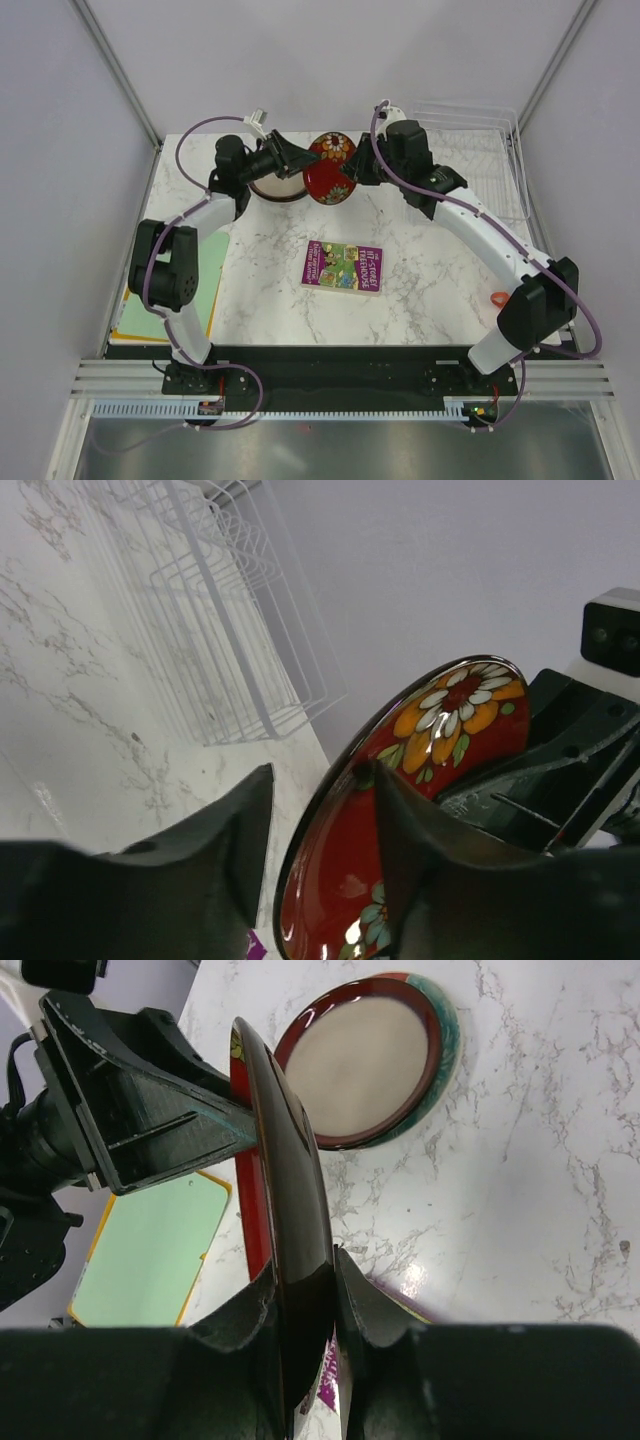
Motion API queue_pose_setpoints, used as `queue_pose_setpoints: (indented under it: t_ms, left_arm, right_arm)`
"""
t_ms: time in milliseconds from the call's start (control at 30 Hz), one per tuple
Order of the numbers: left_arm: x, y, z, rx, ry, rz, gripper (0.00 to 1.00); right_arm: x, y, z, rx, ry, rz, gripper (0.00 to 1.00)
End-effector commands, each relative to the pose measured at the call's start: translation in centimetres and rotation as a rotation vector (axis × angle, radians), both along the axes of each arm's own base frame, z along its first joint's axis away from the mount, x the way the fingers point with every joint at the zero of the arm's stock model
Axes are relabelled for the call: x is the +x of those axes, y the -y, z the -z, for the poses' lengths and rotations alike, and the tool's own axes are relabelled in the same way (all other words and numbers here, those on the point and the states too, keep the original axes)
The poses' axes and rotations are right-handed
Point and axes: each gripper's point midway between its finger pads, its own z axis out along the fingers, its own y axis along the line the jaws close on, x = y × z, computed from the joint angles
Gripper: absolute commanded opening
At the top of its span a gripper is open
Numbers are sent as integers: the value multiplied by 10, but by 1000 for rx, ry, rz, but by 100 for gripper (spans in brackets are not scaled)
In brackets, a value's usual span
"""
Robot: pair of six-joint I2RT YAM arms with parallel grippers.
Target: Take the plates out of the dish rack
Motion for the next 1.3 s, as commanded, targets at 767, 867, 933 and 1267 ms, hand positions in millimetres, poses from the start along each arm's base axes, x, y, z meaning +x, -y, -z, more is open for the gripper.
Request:
queue_pose_setpoints:
  t_ms: [767, 867, 933, 1267]
  left_arm:
    - [-30, 4, 16, -20, 14, 181, 2]
    - [-11, -9, 25, 43, -13, 106, 2]
    - [2, -20, 25, 62, 3, 67, 2]
    - [53, -69, 47, 67, -56, -51, 2]
  right_arm:
    - [42, -24, -21, 60, 92, 11, 36]
    - [51, -2, -19, 35, 95, 70, 67]
    - [59, 14, -13, 33, 81, 101, 70]
    - [77, 63, 7, 10, 46, 189, 74]
